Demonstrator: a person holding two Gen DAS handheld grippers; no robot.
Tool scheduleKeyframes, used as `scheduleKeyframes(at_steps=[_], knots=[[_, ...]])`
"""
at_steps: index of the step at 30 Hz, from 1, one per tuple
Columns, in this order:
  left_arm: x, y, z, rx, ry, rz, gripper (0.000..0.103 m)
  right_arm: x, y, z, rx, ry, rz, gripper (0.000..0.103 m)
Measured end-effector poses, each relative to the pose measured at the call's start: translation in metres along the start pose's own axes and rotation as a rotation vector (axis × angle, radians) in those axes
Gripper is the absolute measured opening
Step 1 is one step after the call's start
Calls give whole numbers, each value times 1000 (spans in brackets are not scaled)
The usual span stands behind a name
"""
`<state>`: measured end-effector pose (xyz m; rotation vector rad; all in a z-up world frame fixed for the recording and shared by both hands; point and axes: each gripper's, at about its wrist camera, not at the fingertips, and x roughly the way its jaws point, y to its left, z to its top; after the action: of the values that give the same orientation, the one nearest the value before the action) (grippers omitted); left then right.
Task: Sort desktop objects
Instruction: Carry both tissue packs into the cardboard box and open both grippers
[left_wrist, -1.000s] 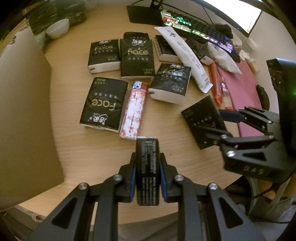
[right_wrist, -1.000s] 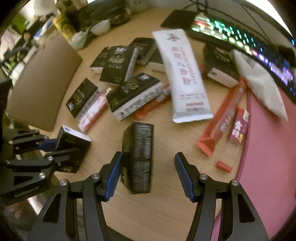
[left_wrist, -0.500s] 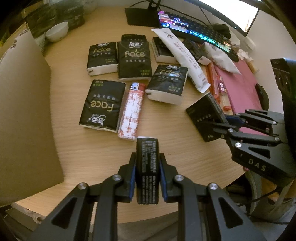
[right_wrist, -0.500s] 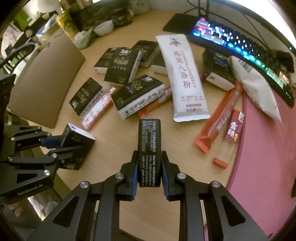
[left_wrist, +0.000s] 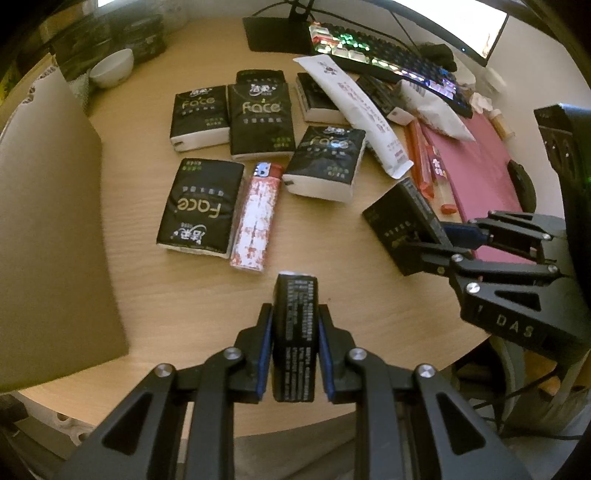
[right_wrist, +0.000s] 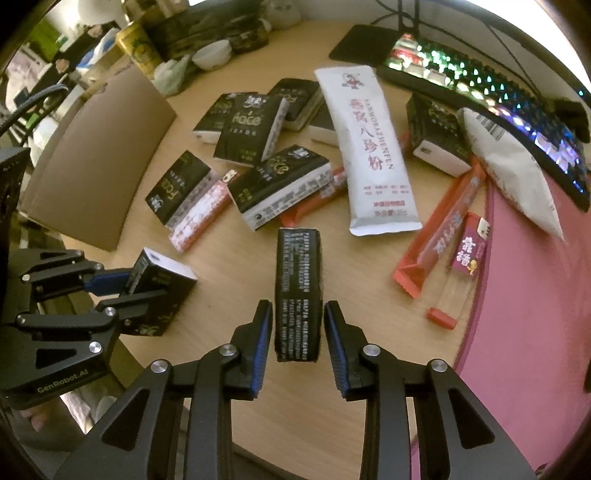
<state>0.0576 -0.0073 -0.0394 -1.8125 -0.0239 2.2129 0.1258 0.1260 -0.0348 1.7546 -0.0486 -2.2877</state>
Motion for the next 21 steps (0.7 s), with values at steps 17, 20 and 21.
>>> scheduleKeyframes(at_steps=[17, 20, 21], knots=[[-147, 79, -1, -106, -301, 52, 20, -63, 99, 65, -290, -84, 138, 21], [-164, 118, -3, -193, -337, 118, 20, -79, 140, 92, -353, -147, 198, 21], [-164, 130, -3, -220, -338, 145, 20, -82, 154, 102, -372, -170, 217, 21]])
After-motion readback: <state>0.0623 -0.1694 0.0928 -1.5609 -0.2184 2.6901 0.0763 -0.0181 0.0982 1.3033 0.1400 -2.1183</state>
